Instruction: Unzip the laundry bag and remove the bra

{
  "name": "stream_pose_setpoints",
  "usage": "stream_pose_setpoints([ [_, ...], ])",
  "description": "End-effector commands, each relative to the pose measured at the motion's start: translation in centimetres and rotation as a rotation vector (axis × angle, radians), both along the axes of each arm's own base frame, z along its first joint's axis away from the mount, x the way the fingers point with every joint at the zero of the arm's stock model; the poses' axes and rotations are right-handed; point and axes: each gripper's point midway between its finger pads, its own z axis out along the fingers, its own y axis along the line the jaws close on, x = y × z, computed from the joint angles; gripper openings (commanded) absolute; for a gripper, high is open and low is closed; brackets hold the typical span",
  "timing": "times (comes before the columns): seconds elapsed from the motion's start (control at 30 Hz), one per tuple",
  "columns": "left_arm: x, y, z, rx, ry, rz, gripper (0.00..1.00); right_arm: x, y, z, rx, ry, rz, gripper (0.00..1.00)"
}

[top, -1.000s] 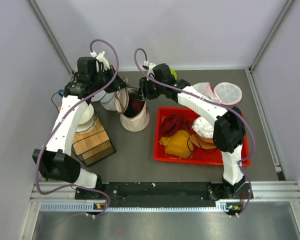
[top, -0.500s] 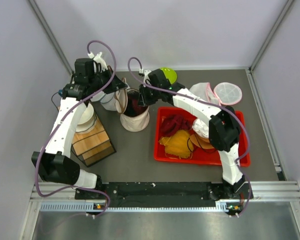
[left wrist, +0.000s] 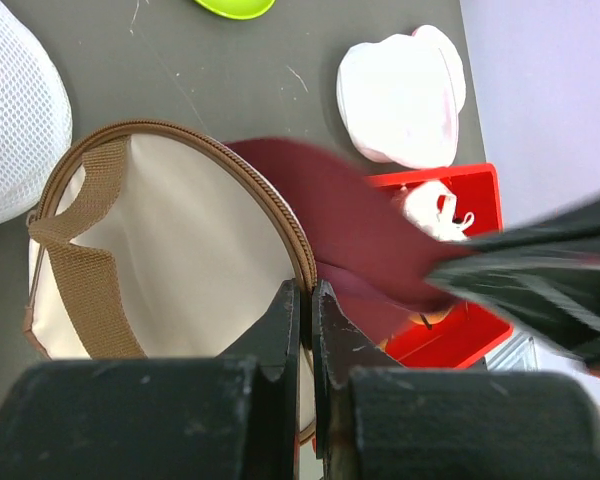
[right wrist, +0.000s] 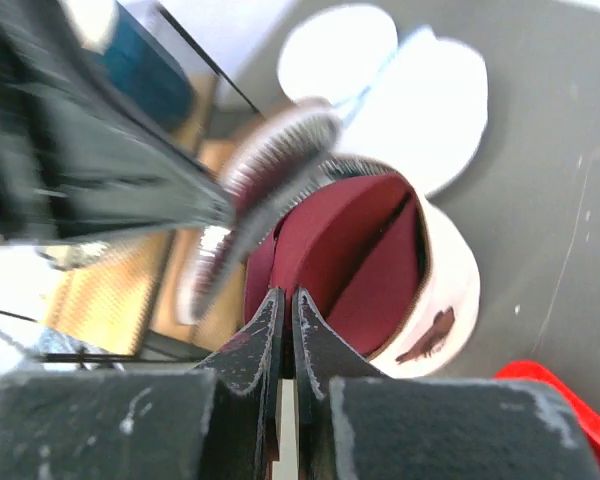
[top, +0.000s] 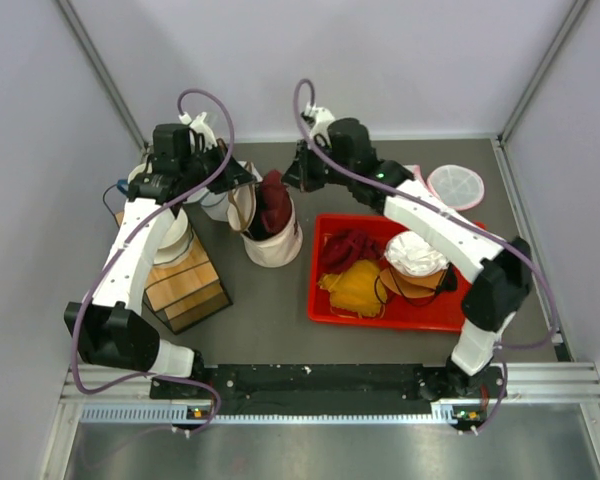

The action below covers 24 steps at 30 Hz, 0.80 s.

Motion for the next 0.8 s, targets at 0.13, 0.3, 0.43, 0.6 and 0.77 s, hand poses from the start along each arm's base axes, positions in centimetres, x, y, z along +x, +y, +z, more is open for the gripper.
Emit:
stream_pose_setpoints([
  [0.13,-0.1,0.1,1.8,-0.02,-0.081,-0.008,0.0,-2.6,-3.5,16.8,0.339,-0.29,-0.082,0.0],
  [0.3,-0.3,0.0,1.6,-0.022,-0.079,-0.013,0.0,-3.0,-6.5,19.5,0.379,-0.352,-0.153,0.0],
  [0.43,-0.4,0.1,1.9,-0.023,-0.088,-0.011,0.0,-3.3,-9.6,20.2,0.376,-0.384,-0.217,0.0],
  [0.6,-0.3,0.1,1.7,-0.021,-0.081,-0.012,0.0,-4.5,-15.6,21.4,0.38,-0.444,-0.331,0.0],
  [0.77,0.0,0.0,1.5,-0.026,-0.075,-0.01,0.0,-6.4,-20.0,21.5,0.313,-0.514,-0.438,0.0],
])
